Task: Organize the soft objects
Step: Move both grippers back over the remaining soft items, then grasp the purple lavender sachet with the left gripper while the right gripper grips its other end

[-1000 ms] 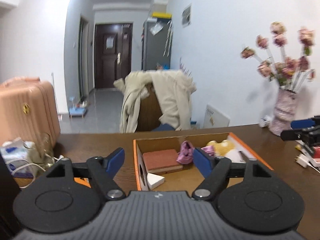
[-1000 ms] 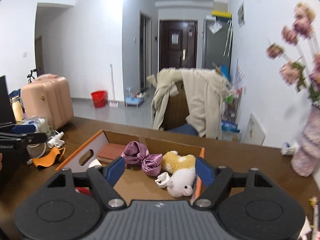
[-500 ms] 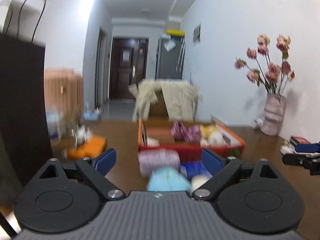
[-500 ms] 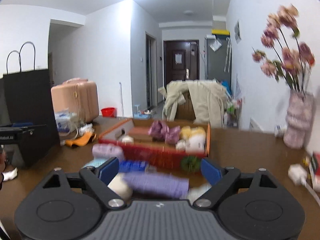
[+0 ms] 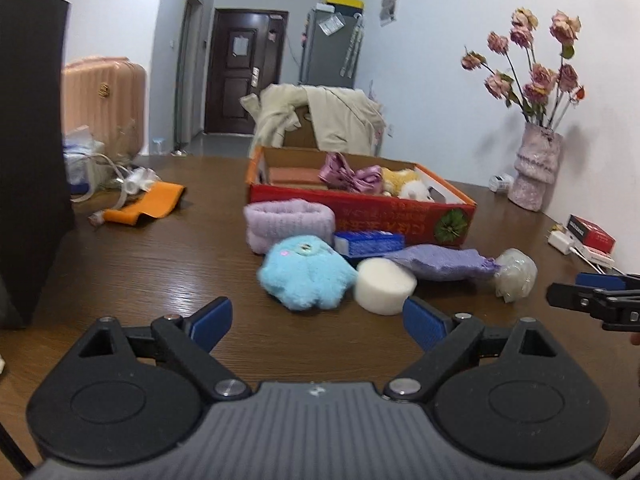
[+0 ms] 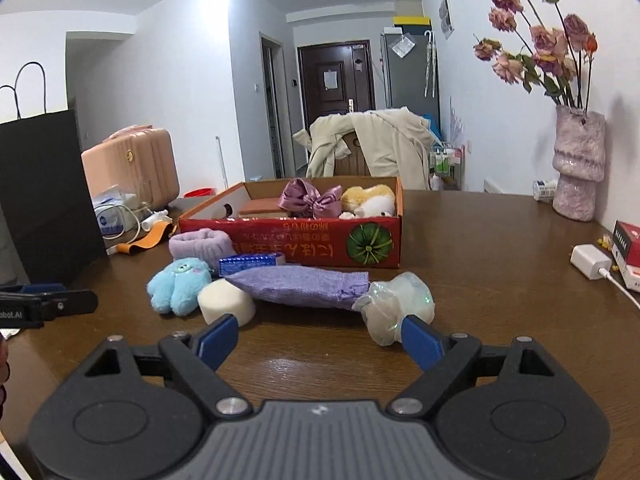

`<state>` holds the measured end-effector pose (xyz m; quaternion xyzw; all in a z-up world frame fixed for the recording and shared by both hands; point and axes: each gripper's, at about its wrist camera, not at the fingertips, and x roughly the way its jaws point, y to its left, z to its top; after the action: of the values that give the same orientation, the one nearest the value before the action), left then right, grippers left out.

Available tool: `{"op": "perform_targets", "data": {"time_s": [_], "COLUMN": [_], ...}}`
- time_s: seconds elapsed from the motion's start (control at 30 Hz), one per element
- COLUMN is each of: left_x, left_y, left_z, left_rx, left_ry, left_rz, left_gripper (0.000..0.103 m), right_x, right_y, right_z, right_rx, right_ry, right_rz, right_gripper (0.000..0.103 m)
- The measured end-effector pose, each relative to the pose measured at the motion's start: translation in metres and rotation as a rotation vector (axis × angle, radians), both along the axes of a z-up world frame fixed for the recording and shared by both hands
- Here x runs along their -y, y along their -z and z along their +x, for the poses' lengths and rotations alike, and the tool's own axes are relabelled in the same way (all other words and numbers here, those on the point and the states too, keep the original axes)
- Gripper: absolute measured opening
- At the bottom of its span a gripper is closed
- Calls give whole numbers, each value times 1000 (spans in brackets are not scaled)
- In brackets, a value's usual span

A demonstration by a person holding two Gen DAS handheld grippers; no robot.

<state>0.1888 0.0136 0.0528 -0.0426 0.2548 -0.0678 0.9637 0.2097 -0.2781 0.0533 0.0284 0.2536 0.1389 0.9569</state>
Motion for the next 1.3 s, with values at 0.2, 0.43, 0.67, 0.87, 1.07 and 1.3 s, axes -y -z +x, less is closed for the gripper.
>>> {"op": "perform_targets", "data": {"time_s": [0.2,0.43,0.67,0.87,1.07,1.3], "left_x": [29,66,90,102,102,86], "left_y": [9,6,17,27,31,17], "left_z": [24,74,123,137,135,102], "left_rx": [-16,-36,-107,-155,-161,-128], "left_ry": [96,187,216,262,246,207], "left_rz": [-41,-46,-15,18,34,36], "left_gripper": [87,72,44,20,11,37], "right_x": [-8,0,28,31,32,16], "right_y": [9,33,51,62,64,43], "right_z": [33,87,141,167,163,88], "right_rx": [-46,-124,-236,-259,-250,-148], "right_ry": [-43,-29,7,54,88,47], "right_rz": [35,151,367,406,361,194], "right_gripper": [64,60,63,62,18,8]}}
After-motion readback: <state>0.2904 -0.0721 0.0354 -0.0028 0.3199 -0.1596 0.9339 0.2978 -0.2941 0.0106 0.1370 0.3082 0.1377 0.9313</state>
